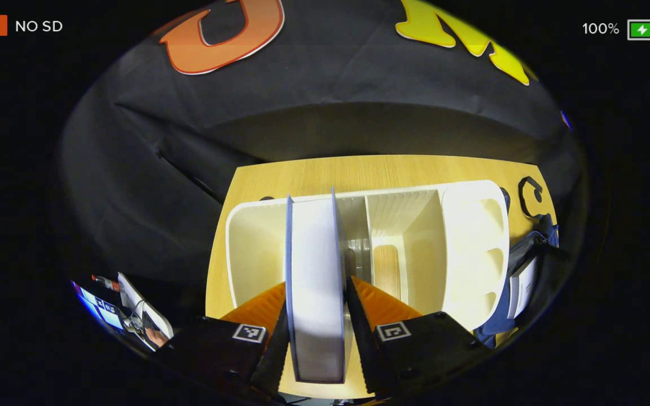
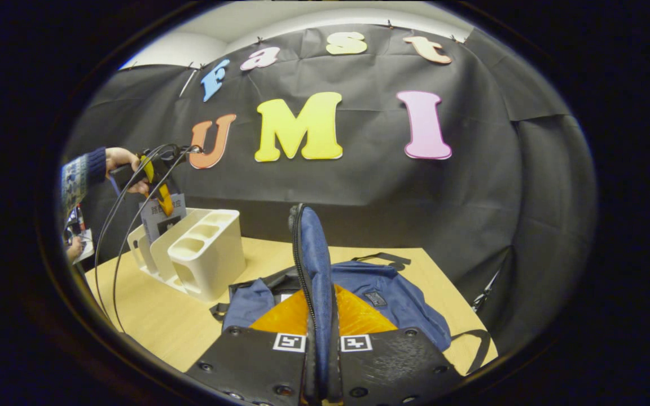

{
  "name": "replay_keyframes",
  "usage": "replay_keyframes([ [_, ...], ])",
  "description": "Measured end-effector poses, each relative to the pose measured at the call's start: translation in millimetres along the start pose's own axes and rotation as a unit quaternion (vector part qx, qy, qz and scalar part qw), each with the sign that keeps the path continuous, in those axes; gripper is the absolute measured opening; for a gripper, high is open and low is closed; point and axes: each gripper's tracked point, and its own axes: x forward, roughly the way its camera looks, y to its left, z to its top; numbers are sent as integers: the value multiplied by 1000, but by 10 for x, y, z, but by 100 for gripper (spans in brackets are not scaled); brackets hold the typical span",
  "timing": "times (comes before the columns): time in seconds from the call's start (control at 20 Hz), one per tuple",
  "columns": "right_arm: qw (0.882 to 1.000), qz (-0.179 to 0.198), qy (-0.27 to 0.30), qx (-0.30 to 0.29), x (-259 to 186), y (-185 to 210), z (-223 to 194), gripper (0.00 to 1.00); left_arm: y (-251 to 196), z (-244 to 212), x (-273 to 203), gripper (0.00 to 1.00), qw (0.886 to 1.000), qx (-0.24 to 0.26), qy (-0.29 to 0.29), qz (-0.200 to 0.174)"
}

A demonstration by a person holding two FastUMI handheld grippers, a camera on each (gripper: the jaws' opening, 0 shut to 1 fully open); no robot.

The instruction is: Open the schoolbag, grab two books from the bookshelf and put them into the schoolbag.

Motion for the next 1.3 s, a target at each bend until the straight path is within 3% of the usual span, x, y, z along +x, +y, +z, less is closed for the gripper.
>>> replay_keyframes([
  [0.15, 1000, -7, 4, -14, -6, 13, -9, 8, -152, -71, -36, 51, 999, -17, 9, -30],
  [0.2, 1000, -9, 5, -15, -8, 16, -7, 8, -125, -124, -57, 46, 999, -31, 16, -23],
  [0.3, 1000, -9, 5, -12, -4, 50, -4, 8, -145, -205, -109, 45, 998, -48, 22, -26],
  [0.35, 1000, -9, 6, -11, 6, 69, -16, 8, -128, -253, -158, 48, 998, -57, 20, -28],
  [0.4, 1000, -10, 6, -12, 11, 78, -23, 8, -120, -311, -241, 44, 997, -62, 21, -31],
  [0.5, 1000, -6, 6, -10, 24, 122, -32, 8, -57, -384, -389, 47, 996, -78, 9, -33],
  [0.7, 1000, -2, 8, -5, 93, 167, -29, 8, 110, -631, -757, 43, 993, -110, -23, -41],
  [0.95, 1000, 1, -4, -4, 187, 254, 59, 8, 111, -1197, -1132, 43, 988, -138, -47, -56],
  [1.1, 1000, 6, -9, 5, 228, 294, 73, 8, -51, -1663, -1241, 46, 978, -175, -54, -96],
  [1.25, 1000, 14, -2, 4, 254, 326, 46, 8, -180, -2042, -1309, 42, 966, -211, -57, -139],
  [1.3, 1000, 13, -1, 1, 256, 316, 64, 7, -229, -2156, -1342, 46, 961, -223, -56, -151],
])
